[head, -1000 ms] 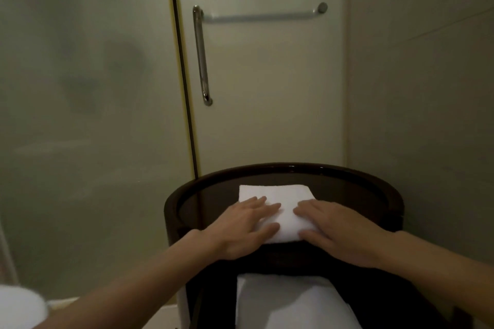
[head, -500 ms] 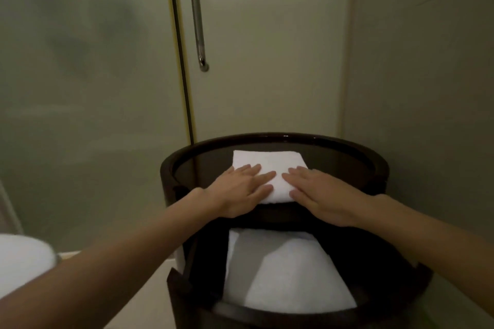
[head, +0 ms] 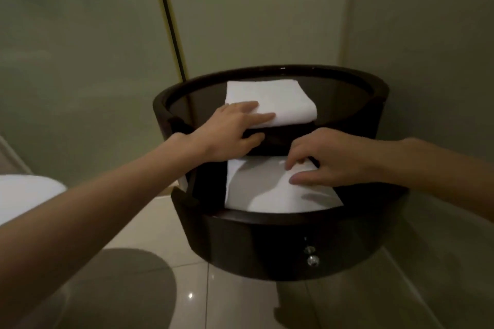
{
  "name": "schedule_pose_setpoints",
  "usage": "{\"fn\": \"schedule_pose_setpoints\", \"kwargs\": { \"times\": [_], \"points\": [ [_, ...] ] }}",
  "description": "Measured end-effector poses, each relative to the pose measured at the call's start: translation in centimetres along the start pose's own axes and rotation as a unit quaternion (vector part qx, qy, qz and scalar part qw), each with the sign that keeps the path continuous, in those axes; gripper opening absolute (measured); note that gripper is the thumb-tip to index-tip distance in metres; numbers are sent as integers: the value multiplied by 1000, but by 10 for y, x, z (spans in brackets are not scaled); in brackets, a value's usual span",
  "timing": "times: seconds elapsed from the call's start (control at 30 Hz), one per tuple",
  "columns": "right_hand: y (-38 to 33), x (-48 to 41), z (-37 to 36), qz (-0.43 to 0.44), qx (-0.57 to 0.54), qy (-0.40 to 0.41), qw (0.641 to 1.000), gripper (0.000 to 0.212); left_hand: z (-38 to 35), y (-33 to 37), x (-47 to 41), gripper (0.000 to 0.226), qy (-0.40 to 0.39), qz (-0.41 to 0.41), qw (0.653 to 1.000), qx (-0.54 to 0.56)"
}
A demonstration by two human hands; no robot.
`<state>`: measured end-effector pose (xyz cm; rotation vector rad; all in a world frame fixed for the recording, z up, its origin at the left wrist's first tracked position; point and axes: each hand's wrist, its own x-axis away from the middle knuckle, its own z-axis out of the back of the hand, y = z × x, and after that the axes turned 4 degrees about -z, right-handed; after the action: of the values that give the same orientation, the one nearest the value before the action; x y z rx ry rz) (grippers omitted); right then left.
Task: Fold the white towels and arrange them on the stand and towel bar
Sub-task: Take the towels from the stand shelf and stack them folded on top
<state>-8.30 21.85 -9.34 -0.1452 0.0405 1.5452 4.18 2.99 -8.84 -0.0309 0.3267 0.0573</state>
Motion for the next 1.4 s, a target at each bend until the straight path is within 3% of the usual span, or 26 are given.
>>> {"fn": "schedule_pose_setpoints", "kwargs": {
  "times": [0.1, 0.37, 0.6, 0.73, 0.9, 1.03, 1.17, 1.3, 1.4],
  "points": [
    [-2, 0, -13, -30, 13, -85, 996, 48, -4, -2, 1, 54, -3, 2, 1000, -10],
    [5, -5, -25, -70, 42, -200, 976, 72, -5, -5, -1, 54, -13, -1, 1000, -5],
    [8, -17, -33, -85, 59, -248, 963, 82, -4, -3, 0, 56, -20, 0, 1000, -10],
    [11, -26, -34, -75, 91, -208, 971, 83, -3, -2, 1, 56, -31, 0, 999, -14],
    [15, -30, -33, -88, 97, -153, 980, 67, -2, -2, 0, 56, -46, 5, 999, -15],
    [14, -23, -32, -50, 145, -99, 983, 68, -2, -3, 0, 60, -62, 5, 998, -31],
    [11, -14, -32, 0, 182, -95, 979, 73, -2, -1, 4, 64, -42, -9, 998, -44],
    [9, -13, -35, -19, 217, -128, 968, 82, 0, 8, 8, 63, 31, -52, 998, -29],
    [8, -13, -32, -25, 171, -110, 979, 70, -2, 12, 10, 60, 7, -69, 997, -19]
  ]
}}
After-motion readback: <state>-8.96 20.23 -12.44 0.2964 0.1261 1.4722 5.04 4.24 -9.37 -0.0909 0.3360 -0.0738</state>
